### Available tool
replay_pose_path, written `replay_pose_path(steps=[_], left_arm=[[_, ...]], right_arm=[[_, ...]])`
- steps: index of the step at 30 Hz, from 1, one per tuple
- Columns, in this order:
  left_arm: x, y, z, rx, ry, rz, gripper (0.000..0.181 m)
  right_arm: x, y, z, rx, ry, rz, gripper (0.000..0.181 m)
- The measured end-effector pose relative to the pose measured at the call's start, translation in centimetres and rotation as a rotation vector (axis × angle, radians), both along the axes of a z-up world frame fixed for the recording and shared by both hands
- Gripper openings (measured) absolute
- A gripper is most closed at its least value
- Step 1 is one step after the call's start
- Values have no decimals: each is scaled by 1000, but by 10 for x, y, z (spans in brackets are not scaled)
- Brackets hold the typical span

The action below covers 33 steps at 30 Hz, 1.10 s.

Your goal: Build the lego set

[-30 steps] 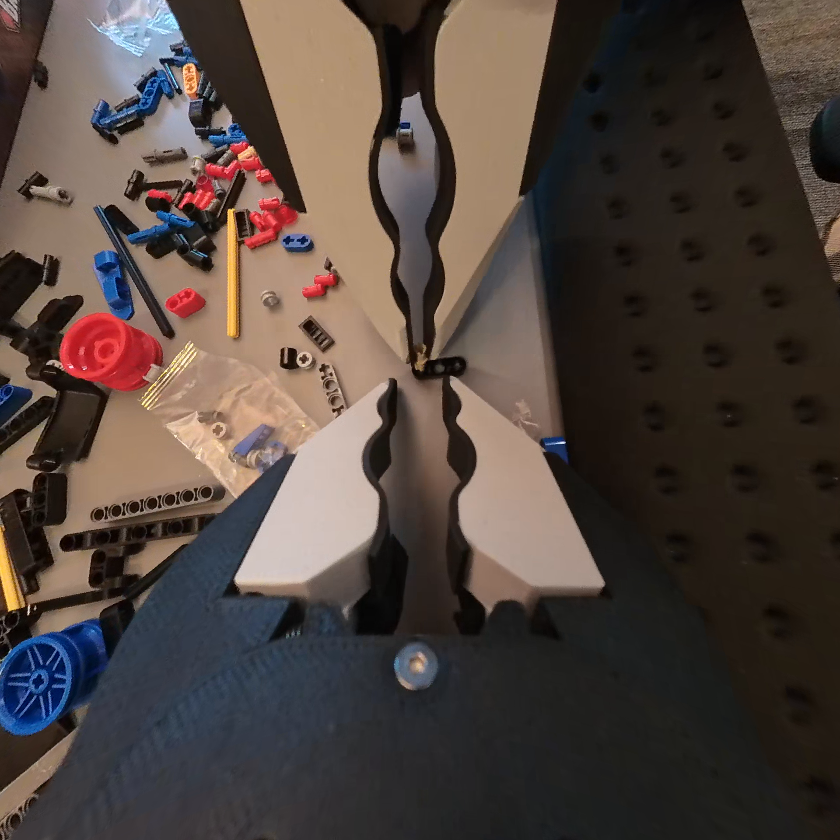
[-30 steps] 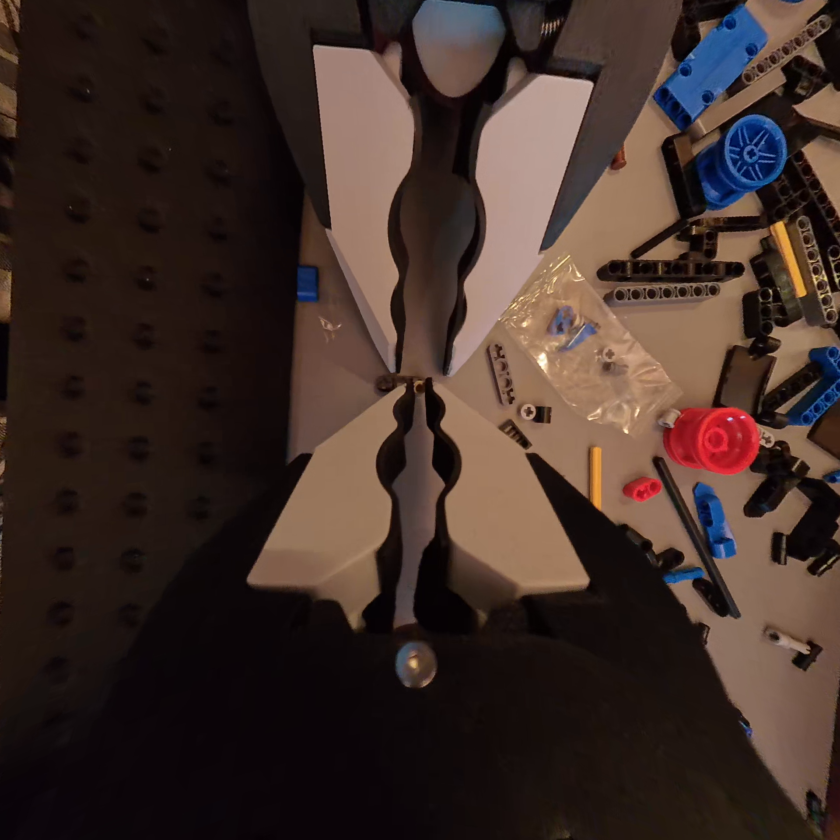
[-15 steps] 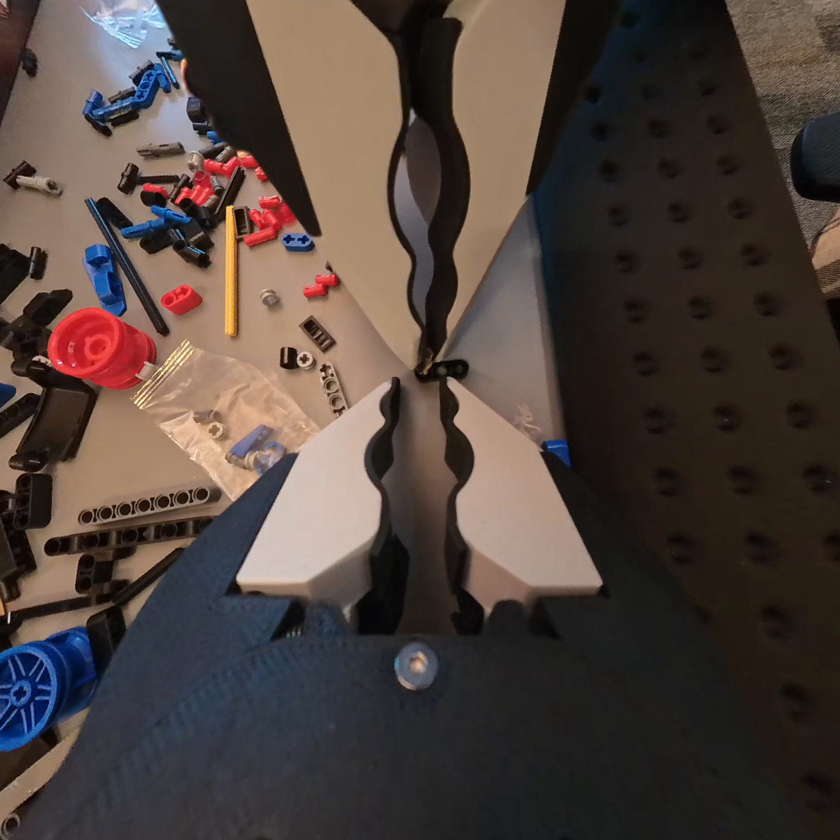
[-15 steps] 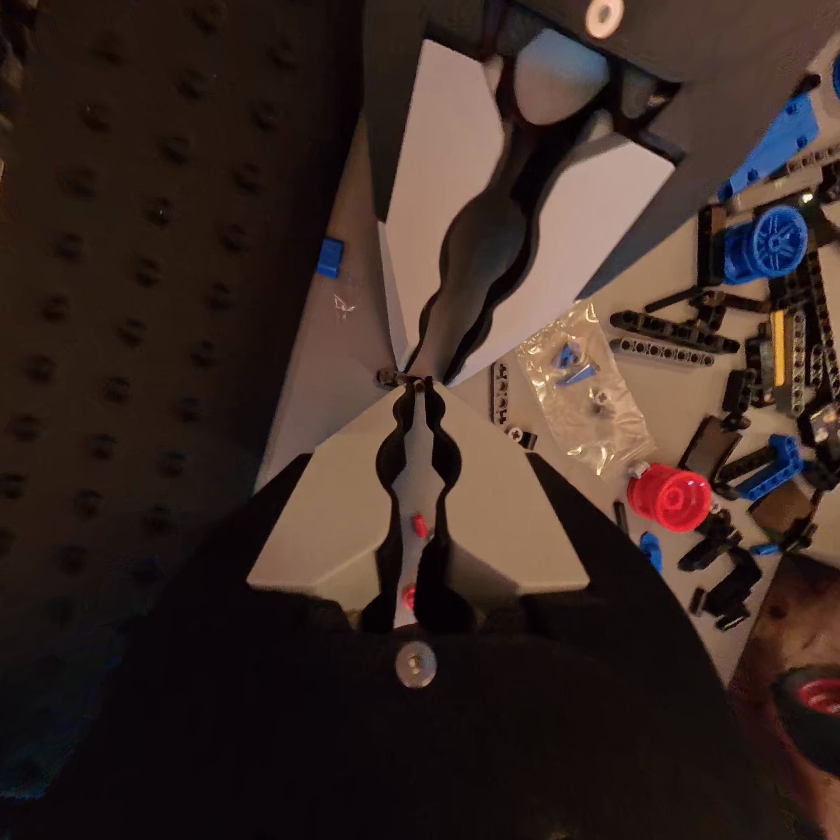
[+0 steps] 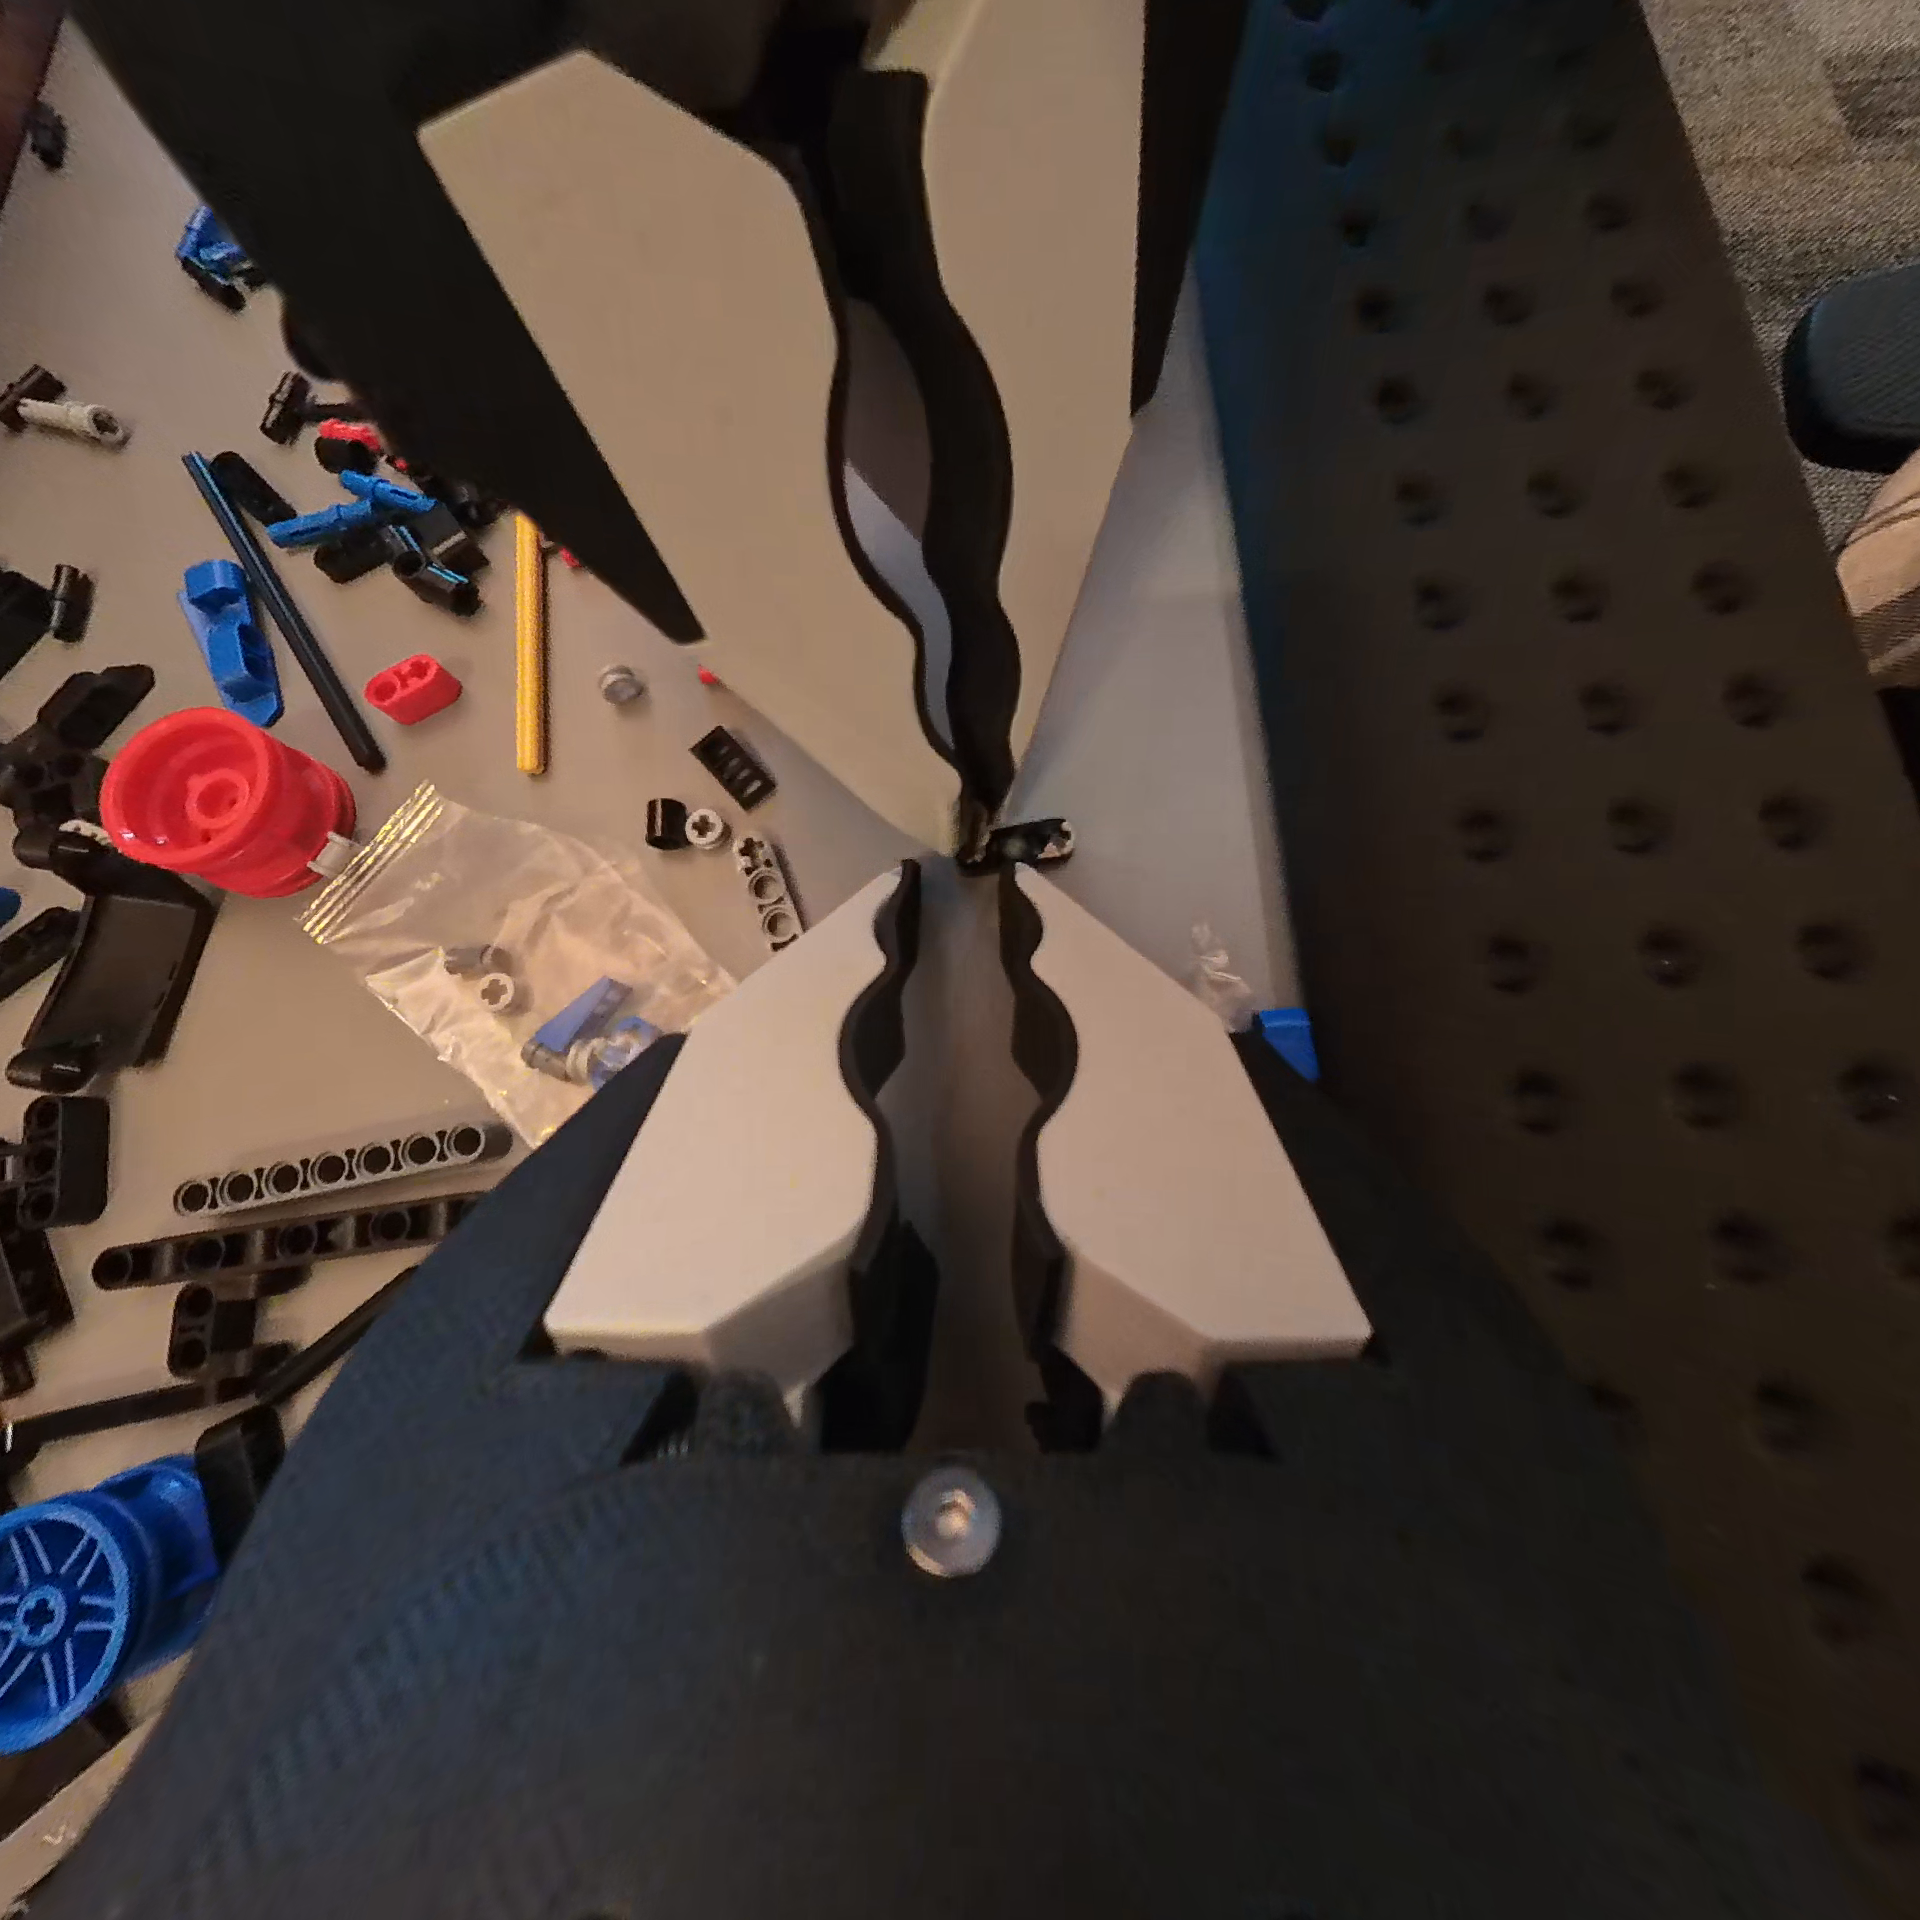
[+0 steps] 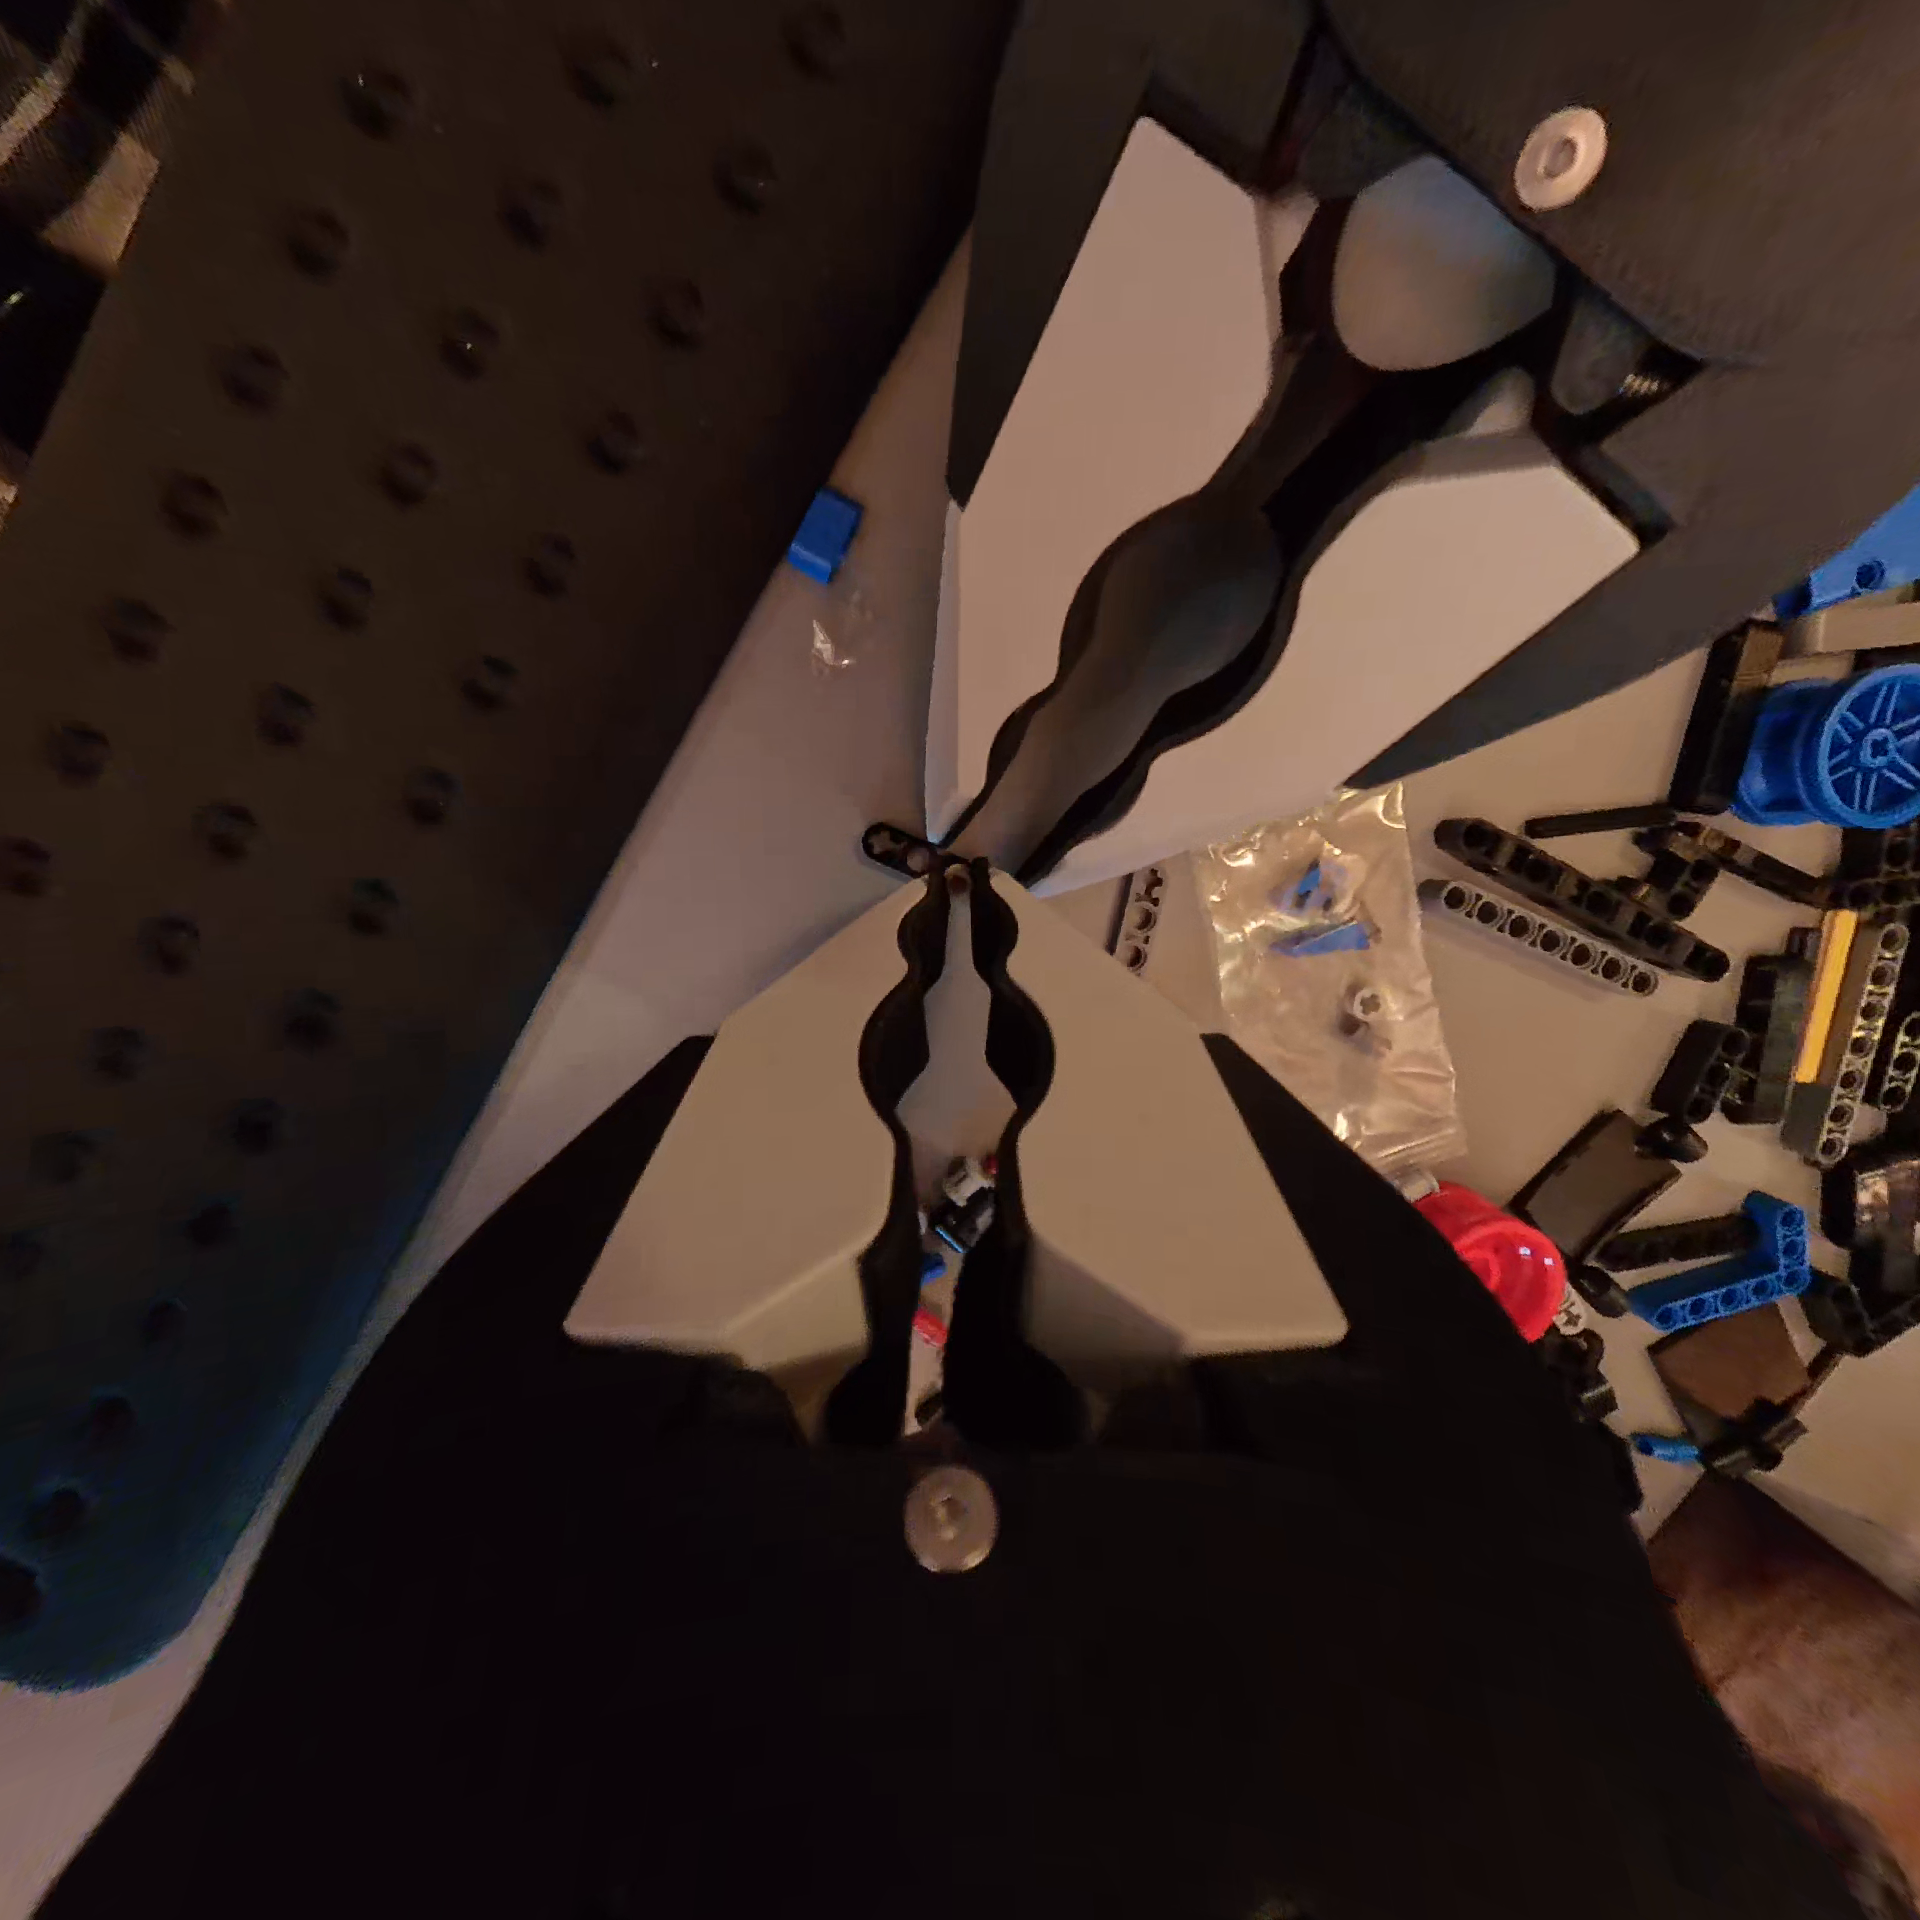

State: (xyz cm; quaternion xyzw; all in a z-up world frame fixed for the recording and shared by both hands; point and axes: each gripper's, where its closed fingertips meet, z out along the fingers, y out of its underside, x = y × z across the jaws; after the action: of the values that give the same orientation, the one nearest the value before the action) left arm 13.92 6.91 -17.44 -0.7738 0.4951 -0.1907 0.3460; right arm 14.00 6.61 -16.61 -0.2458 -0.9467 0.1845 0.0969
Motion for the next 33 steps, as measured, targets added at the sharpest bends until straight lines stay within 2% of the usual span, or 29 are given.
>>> replay_pose_path(steps=[4, 7, 10, 13, 15, 21, 33], left_arm=[[0, 0, 0, -13, -9, -3, 14], [3, -6, 1, -43, -12, -15, 27], [4, -5, 1, -66, -23, 26, 41], [3, 5, -1, -21, 12, 93, 53], [6, 7, 0, -15, 12, 119, 56], [6, 15, 1, 29, 43, 159, 53], [-5, 14, 1, 26, 62, 116, 42]], right_arm=[[0, 0, 0, 19, -31, 51, 3], [1, 1, 0, -5, -42, 44, 3], [0, 3, 0, -45, -27, -16, 3], [-1, 3, 0, -90, -11, -117, 4], [-1, 3, 0, -123, -3, -203, 4], [0, 3, 0, -135, 40, -325, 4], [5, 11, -2, -50, 23, -275, 4]])
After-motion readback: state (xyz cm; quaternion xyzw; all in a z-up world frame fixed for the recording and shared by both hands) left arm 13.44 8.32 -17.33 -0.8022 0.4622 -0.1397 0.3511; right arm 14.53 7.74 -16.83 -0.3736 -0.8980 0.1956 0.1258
